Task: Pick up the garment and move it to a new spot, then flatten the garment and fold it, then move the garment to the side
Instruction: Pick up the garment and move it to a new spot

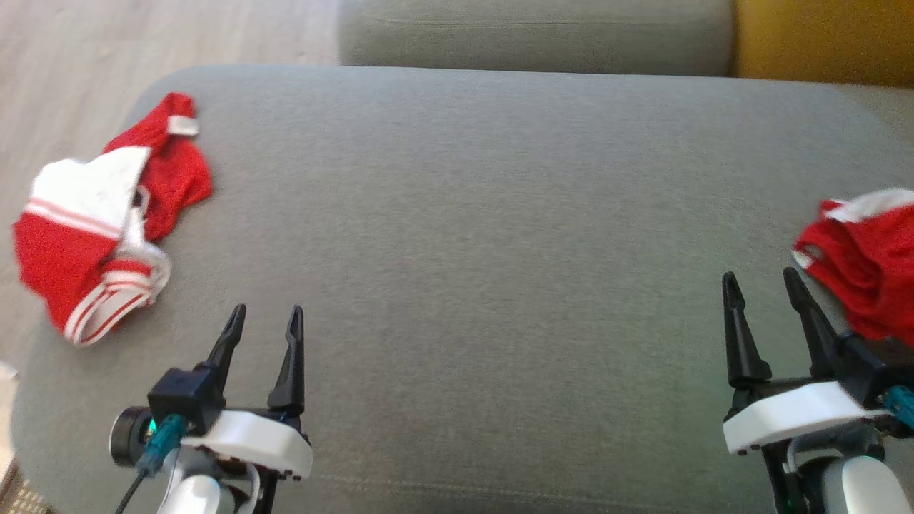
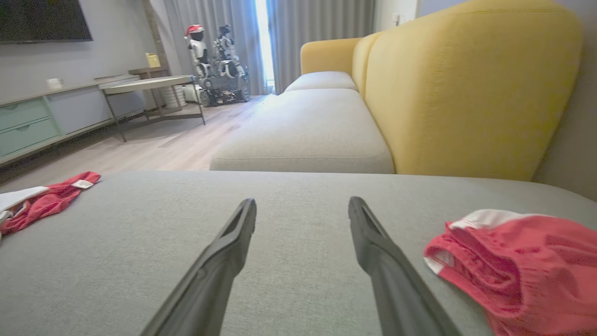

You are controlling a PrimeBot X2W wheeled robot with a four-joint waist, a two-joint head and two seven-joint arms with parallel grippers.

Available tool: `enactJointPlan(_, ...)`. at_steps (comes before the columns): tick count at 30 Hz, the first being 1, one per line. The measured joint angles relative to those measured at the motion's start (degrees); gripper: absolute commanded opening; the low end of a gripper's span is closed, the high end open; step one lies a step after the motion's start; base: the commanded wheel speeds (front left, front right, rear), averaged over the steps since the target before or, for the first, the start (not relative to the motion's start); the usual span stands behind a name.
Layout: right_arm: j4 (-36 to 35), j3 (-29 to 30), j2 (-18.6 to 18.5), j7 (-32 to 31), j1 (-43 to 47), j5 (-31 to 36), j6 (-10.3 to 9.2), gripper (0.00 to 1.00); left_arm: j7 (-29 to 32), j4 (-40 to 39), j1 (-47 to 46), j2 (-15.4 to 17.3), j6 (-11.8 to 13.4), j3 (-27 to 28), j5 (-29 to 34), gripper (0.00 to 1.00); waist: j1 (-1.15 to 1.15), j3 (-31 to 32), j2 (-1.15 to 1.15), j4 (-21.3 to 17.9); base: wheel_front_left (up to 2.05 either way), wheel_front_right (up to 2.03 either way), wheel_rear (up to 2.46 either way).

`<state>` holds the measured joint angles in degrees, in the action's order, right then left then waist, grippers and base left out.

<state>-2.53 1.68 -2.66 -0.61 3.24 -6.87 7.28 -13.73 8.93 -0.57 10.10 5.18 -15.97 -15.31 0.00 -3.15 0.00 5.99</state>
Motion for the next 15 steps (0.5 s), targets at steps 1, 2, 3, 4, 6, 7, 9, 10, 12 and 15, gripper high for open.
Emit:
enactJointPlan(1,-0.34,-0.03,0.01,-0.04,0.03,0.29,0.00,1.00,0.00,0.05,-0.17,-0.03,0.22,0.03,-0.01,1.00,0.00,-0.02,0.00,0.88,0.00,0.00,0.00)
enactJointPlan(2,-0.66,0.02,0.01,-0.32,0.03,0.41,0.00,1.00,-0.02,0.13,-0.41,-0.08,0.33,0.01,-0.13,1.00,0.00,-0.04,0.00,1.78,0.00,0.00,0.00)
enactJointPlan(3,-0.86,-0.08,0.01,-0.47,0.06,0.41,0.00,1.00,-0.05,0.27,-0.79,-0.11,0.36,0.03,-0.37,1.00,0.00,-0.05,0.00,2.74,0.00,0.00,0.00)
enactJointPlan(4,-1.10,-0.10,0.01,-0.51,0.07,0.41,0.00,1.00,-0.07,0.32,-1.14,-0.14,0.33,0.07,-0.52,1.00,0.00,-0.05,0.00,3.77,0.00,0.00,0.00)
enactJointPlan(6,-1.44,-0.38,0.01,-1.04,0.13,0.49,0.00,1.00,-0.08,0.36,-1.63,-0.19,0.33,0.11,-0.52,1.00,0.00,-0.04,0.00,5.89,0.00,0.00,0.00)
enactJointPlan(7,-1.49,-0.75,0.01,-1.15,0.18,0.51,0.00,1.00,-0.08,0.43,-1.83,-0.21,0.38,0.16,-0.53,1.00,0.00,0.00,0.00,7.03,0.00,0.00,0.00)
enactJointPlan(9,-1.65,-1.08,0.03,-1.54,0.26,0.52,0.00,1.00,-0.48,0.49,-2.00,-0.22,0.35,0.27,-0.54,1.00,0.00,0.09,0.00,9.32,0.00,0.00,0.00)
enactJointPlan(10,-1.67,-1.31,0.03,-1.64,0.27,0.57,0.00,1.00,-0.49,0.54,-1.99,-0.22,0.41,0.36,-0.56,1.00,0.00,0.15,0.00,10.49,0.00,0.00,0.00)
enactJointPlan(12,-1.72,-1.75,0.03,-1.71,0.28,0.57,0.00,1.00,-0.49,0.57,-1.96,-0.23,0.58,0.57,-0.57,1.00,0.00,0.29,0.00,12.75,0.00,0.00,0.00)
enactJointPlan(15,-1.82,-2.65,0.03,-2.02,0.28,0.86,0.00,1.00,-0.51,0.57,-1.95,-0.24,0.88,1.35,-0.58,1.00,0.00,0.51,0.00,15.97,0.00,0.00,0.00)
